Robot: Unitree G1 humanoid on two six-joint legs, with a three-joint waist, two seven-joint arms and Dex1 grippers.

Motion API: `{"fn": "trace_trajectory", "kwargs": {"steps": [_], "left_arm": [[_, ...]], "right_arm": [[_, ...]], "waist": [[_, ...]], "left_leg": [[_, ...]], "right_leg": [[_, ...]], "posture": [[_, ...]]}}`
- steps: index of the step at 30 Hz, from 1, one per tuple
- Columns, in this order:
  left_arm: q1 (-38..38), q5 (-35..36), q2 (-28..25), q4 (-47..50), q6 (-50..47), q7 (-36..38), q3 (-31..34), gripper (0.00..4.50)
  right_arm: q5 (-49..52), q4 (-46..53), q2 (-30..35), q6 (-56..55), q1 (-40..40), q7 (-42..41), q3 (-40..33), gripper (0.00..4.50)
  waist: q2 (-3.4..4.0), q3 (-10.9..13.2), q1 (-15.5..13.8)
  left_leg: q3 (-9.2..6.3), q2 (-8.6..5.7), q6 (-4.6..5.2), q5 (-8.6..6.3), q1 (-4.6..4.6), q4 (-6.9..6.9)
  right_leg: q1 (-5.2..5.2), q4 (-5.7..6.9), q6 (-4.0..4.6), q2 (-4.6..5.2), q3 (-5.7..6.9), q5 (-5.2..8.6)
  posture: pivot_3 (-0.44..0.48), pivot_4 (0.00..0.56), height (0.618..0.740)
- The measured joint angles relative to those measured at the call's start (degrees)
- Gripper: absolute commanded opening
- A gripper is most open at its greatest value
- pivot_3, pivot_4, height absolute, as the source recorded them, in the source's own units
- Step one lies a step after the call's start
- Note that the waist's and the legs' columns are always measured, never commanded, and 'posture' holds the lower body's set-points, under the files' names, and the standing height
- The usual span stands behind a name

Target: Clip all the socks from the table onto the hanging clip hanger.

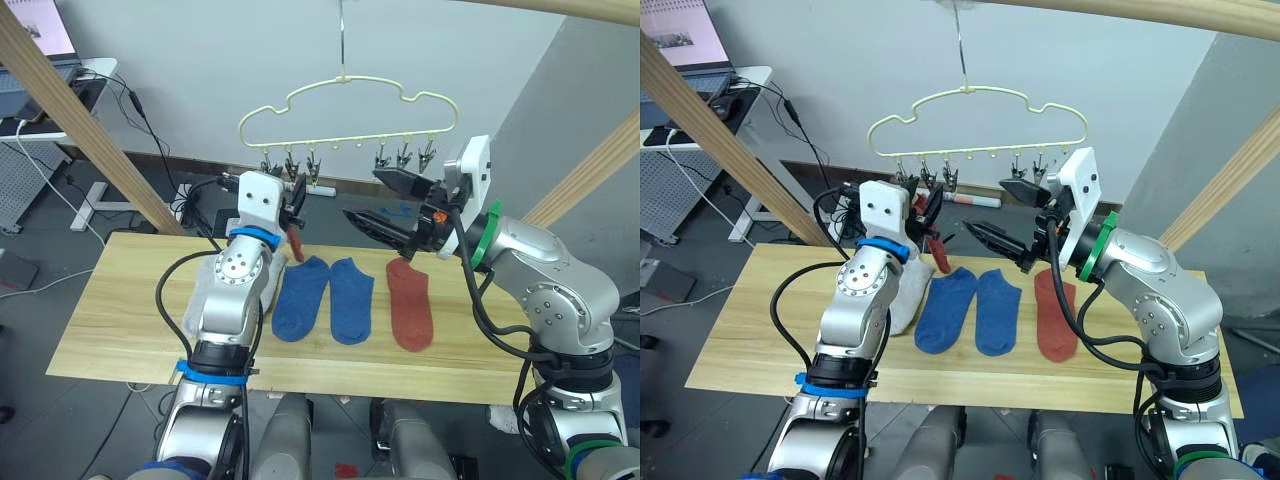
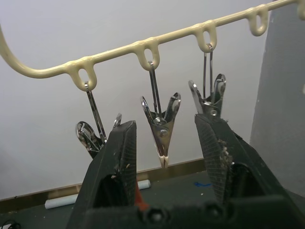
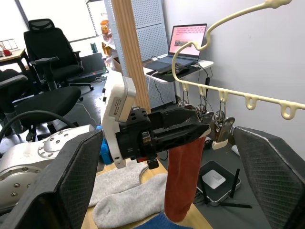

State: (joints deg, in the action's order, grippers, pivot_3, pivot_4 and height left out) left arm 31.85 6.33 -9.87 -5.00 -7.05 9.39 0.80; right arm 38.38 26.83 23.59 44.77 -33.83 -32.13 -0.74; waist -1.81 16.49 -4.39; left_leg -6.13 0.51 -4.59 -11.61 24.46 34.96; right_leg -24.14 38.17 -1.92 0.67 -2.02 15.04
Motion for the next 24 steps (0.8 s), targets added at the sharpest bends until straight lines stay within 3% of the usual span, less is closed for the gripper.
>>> {"fn": "trace_trajectory", "kwargs": {"steps": [20, 24], "left_arm": [[4.03, -2.20, -0.22, -7.93, 6.18, 0.32, 0.74, 2.11], [4.97, -2.42, -0.21, -9.17, 6.79, 0.44, 0.79, 1.28]], "right_arm": [[1.24, 1.24, -0.06, 0.78, 0.11, 2.29, 0.11, 4.50], [1.34, 1.24, -0.06, 0.78, 0.15, 2.34, 0.11, 4.50]], "waist": [[0.00, 0.00, 0.35], [-0.01, 0.00, 0.53]], "left_leg": [[-0.02, -0.02, 0.00, 0.00, -0.01, 0.08], [-0.05, -0.04, -0.01, 0.00, -0.04, 0.16]], "right_leg": [[-0.01, 0.20, 0.01, 0.00, 0.02, -0.01], [-0.04, 0.44, 0.01, 0.01, 0.03, -0.01]], "posture": [[0.166, 0.277, 0.740], [0.166, 0.277, 0.740]]}}
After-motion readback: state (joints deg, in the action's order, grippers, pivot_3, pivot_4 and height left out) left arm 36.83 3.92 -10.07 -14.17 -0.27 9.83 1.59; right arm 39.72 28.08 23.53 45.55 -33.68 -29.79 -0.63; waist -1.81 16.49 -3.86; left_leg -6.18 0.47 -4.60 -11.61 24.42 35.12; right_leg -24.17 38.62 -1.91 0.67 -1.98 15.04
